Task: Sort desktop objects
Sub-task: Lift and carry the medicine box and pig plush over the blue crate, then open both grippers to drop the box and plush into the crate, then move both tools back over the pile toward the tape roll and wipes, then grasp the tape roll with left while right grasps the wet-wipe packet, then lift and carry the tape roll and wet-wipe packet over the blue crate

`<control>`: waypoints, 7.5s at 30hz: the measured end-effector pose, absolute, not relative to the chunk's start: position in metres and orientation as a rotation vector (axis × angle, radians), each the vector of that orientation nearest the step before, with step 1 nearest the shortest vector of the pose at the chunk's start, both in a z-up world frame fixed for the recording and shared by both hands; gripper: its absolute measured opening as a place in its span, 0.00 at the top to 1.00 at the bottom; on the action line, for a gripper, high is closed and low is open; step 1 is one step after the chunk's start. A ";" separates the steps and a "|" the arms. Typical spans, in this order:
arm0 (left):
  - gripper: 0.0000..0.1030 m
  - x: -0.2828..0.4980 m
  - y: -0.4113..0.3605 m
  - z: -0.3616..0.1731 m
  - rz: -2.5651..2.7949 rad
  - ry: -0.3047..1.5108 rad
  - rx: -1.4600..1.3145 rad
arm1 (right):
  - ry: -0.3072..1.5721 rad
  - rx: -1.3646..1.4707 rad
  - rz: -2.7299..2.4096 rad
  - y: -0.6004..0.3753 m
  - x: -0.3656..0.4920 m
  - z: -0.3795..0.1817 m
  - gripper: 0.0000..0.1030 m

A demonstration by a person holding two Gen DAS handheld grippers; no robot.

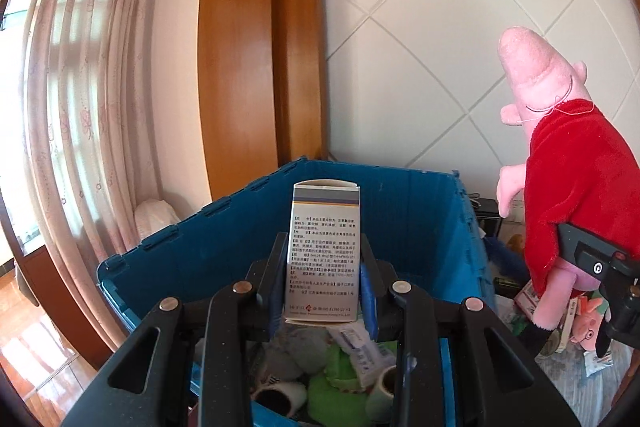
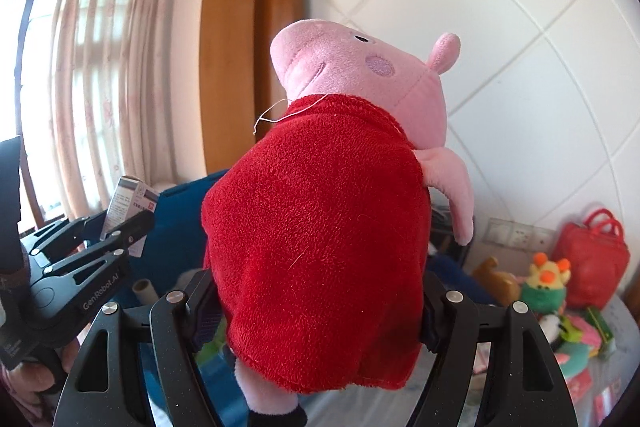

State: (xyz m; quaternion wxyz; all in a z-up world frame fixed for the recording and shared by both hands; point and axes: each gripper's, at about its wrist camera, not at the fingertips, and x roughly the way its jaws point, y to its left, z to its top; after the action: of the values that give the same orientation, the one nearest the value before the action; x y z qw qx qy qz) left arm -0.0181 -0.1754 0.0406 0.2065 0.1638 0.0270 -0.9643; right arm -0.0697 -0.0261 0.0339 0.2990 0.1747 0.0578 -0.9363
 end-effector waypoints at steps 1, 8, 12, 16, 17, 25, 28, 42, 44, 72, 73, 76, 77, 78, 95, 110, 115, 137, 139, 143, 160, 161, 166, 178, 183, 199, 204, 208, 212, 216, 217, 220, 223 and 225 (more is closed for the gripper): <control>0.70 -0.021 -0.185 0.040 -2.673 0.076 0.468 | 0.158 0.474 -2.476 -0.034 -0.074 0.032 0.27; 0.70 -0.048 -0.239 0.026 -2.611 0.116 0.572 | 0.269 0.534 -2.430 -0.099 -0.082 0.020 0.26; 0.70 -0.055 -0.246 0.018 -2.591 0.128 0.615 | 0.342 0.547 -2.427 -0.119 -0.087 0.018 0.26; 0.70 -0.063 -0.246 0.015 -2.591 0.127 0.633 | 0.389 0.551 -2.438 -0.132 -0.093 0.014 0.26; 0.70 -0.065 -0.246 0.015 -2.594 0.127 0.635 | 0.395 0.553 -2.442 -0.130 -0.095 0.012 0.26; 0.68 -0.068 -0.247 0.014 -2.615 0.122 0.663 | 0.437 0.577 -2.456 -0.135 -0.106 0.004 0.18; 0.54 -0.066 -0.251 0.012 -2.610 0.146 0.666 | 0.449 0.570 -2.464 -0.135 -0.105 0.000 0.14; 0.36 -0.029 -0.238 0.019 -2.615 0.154 0.639 | 0.417 0.535 -2.476 -0.102 -0.074 0.008 0.00; 0.36 -0.020 -0.231 0.019 -2.615 0.160 0.641 | 0.412 0.539 -2.479 -0.092 -0.066 0.008 0.00; 0.36 0.021 -0.038 0.014 -2.745 0.086 0.708 | 0.294 0.653 -2.519 0.111 -0.044 -0.008 0.00; 0.36 0.020 -0.031 0.014 -2.748 0.082 0.712 | 0.289 0.657 -2.527 0.119 -0.045 -0.009 0.00; 0.36 0.013 -0.012 0.011 -2.761 0.071 0.729 | 0.271 0.674 -2.548 0.143 -0.049 -0.011 0.00; 0.36 0.012 -0.007 0.011 -2.764 0.068 0.732 | 0.267 0.680 -2.556 0.150 -0.051 -0.013 0.00; 0.36 0.010 -0.001 0.010 -2.770 0.065 0.737 | 0.262 0.688 -2.565 0.157 -0.052 -0.014 0.00; 0.36 -0.047 0.094 -0.017 -2.896 0.023 0.858 | 0.160 0.861 -2.750 0.294 -0.078 -0.046 0.00; 0.36 -0.109 0.169 -0.068 -2.946 -0.008 1.087 | 0.054 1.151 -2.929 0.432 -0.099 -0.099 0.00; 0.36 -0.132 0.183 -0.093 -2.931 -0.054 1.158 | -0.028 1.281 -2.963 0.481 -0.107 -0.126 0.00; 0.36 -0.279 0.177 -0.243 -2.695 -0.118 1.629 | -0.087 1.698 -2.795 0.503 -0.180 -0.237 0.00; 0.36 -0.288 0.172 -0.254 -2.648 -0.113 1.666 | -0.077 1.725 -2.769 0.497 -0.188 -0.246 0.00; 0.36 -0.283 0.158 -0.263 -2.578 -0.057 1.712 | -0.063 1.747 -2.731 0.487 -0.197 -0.257 0.00; 0.36 -0.230 0.177 -0.231 -2.671 -0.117 1.750 | -0.043 1.706 -2.640 0.458 -0.192 -0.261 0.00; 0.35 -0.237 0.181 -0.235 -2.674 -0.133 1.770 | -0.040 1.712 -2.635 0.458 -0.192 -0.263 0.00; 0.23 -0.253 0.198 -0.246 -2.680 -0.223 1.790 | -0.041 1.744 -2.613 0.457 -0.194 -0.271 0.00; 0.22 -0.258 0.193 -0.263 -2.650 -0.183 1.798 | -0.055 1.818 -2.522 0.439 -0.226 -0.307 0.00; 0.23 -0.249 0.182 -0.264 -2.607 -0.110 1.774 | -0.131 1.797 -2.492 0.441 -0.231 -0.314 0.00; 0.26 -0.183 0.176 -0.209 -2.702 -0.037 1.588 | -0.073 1.570 -2.616 0.432 -0.184 -0.245 0.79; 0.26 -0.164 0.165 -0.175 -2.784 -0.026 1.471 | -0.005 1.484 -2.618 0.412 -0.167 -0.224 0.86; 0.26 -0.154 0.152 -0.156 -2.822 -0.016 1.390 | 0.032 1.414 -2.640 0.389 -0.156 -0.207 0.88; 0.26 -0.135 0.144 -0.138 -2.851 -0.012 1.317 | 0.066 1.301 -2.683 0.371 -0.144 -0.181 0.88; 0.26 -0.110 0.134 -0.107 -2.891 -0.018 1.207 | 0.095 1.149 -2.723 0.349 -0.126 -0.139 0.88; 0.26 -0.105 0.130 -0.101 -2.901 -0.018 1.181 | 0.105 1.113 -2.731 0.342 -0.123 -0.130 0.88; 0.26 -0.091 0.118 -0.078 -2.927 -0.015 1.082 | 0.131 0.985 -2.752 0.319 -0.111 -0.098 0.88; 0.26 -0.077 0.104 -0.053 -2.949 -0.005 0.976 | 0.158 0.850 -2.764 0.293 -0.099 -0.067 0.88; 0.26 -0.068 0.091 -0.037 -2.956 -0.002 0.900 | 0.164 0.772 -2.756 0.274 -0.091 -0.050 0.88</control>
State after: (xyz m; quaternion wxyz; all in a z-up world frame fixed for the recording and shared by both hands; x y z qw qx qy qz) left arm -0.0680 0.0910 -0.0369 0.0257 0.2910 -0.0008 -0.9564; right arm -0.0910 0.2741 -0.0499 0.1370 0.2667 0.0568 -0.9523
